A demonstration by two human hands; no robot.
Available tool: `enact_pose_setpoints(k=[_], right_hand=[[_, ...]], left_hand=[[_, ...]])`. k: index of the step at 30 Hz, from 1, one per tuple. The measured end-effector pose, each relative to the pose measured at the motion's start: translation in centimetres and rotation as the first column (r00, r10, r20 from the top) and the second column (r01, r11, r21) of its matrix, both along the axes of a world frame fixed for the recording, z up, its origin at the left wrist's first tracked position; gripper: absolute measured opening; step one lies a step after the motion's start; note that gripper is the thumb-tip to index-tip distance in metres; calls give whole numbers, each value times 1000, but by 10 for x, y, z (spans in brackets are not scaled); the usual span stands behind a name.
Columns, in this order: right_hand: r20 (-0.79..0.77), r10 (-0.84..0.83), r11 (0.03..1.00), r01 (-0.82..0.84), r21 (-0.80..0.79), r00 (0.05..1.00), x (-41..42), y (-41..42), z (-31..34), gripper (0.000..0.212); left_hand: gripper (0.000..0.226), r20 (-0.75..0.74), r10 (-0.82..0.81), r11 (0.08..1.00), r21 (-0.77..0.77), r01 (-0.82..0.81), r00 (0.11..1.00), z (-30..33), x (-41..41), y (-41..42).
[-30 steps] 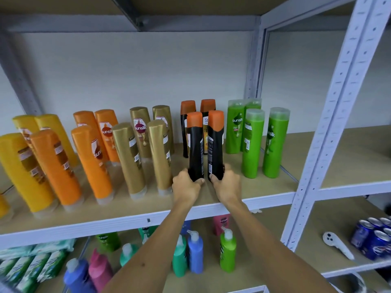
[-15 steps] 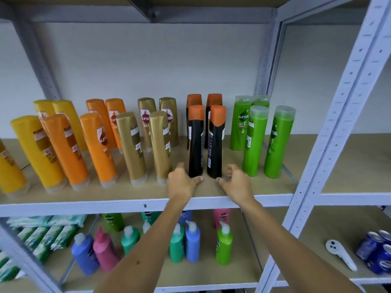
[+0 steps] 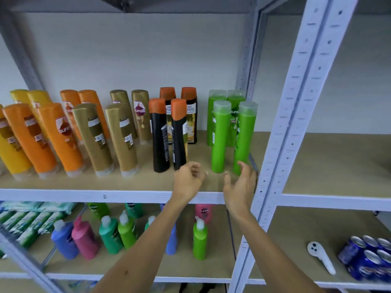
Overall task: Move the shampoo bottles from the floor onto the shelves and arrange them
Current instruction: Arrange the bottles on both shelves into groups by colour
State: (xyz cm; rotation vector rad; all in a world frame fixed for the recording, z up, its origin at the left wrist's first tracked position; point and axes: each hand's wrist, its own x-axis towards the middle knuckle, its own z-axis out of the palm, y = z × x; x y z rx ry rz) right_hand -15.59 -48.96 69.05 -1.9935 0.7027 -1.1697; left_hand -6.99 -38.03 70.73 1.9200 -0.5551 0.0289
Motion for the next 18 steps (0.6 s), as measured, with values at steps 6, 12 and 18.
enact_pose_setpoints(k=[6, 12, 18], right_hand=[[-28, 6, 999, -5, 47, 1000, 6, -12, 15, 62], [-4, 94, 971, -91, 221, 996, 19, -37, 27, 78], [45, 141, 918, -148, 368, 989, 27, -48, 31, 75]], left_hand=[[72, -111, -37, 994, -104, 25, 993, 6, 10, -36], [92, -171, -145, 975, -191, 112, 975, 8, 22, -56], [79, -134, -176, 964, -225, 143, 975, 5, 30, -64]])
